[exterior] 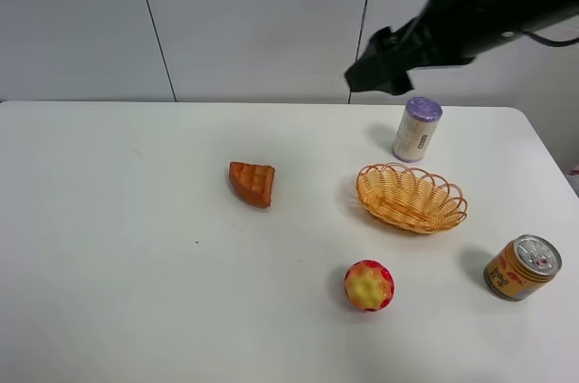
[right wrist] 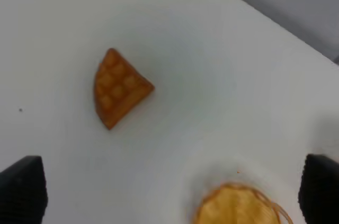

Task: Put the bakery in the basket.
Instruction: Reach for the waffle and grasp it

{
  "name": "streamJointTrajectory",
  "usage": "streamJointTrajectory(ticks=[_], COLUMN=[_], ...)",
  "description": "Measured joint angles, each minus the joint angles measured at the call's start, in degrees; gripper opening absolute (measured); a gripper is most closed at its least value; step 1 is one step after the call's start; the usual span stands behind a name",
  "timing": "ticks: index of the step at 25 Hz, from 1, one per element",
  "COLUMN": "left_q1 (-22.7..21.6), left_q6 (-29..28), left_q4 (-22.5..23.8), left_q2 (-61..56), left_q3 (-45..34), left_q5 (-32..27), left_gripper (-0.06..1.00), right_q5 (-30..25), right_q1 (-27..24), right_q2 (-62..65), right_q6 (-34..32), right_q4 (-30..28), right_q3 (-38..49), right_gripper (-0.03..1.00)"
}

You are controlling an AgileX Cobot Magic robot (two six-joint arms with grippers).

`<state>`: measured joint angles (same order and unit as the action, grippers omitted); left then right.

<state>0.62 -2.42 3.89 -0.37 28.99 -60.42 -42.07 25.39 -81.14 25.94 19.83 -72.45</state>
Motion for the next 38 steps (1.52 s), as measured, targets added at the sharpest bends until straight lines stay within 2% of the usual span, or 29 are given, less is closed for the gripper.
streamJointTrajectory(ticks=[4,8,15,26,38], left_q1=[0.0,0.0,0.0,0.0,0.0], left_q6=[0.0,0.0,0.0,0.0,0.0], left_q4=[0.0,0.0,0.0,0.0,0.0], left_q2=[0.0,0.0,0.0,-0.01,-0.01], left_q3=[0.0,0.0,0.0,0.0,0.0], left_q5=[0.0,0.0,0.0,0.04,0.04], left_gripper=[1.0,1.0,1.0,1.0,1.0], right_q5=[1.69,0.24,-3.1,-2.56,3.07], right_q1=[6.95,11.24,13.91,13.91,13.91], right_q2=[-12.38,-24.49,-38.83,-45.27,-51.05], right_q6=[-0.1,-0.76,-4.02,-5.47,-5.47], right_q4=[-2.2,-4.33,-4.74,-8.3,-9.18], right_q3=[-8.37,-17.78,-28.98,-30.01,-30.01], right_gripper=[0.94,0.94,0.94,0.94,0.94])
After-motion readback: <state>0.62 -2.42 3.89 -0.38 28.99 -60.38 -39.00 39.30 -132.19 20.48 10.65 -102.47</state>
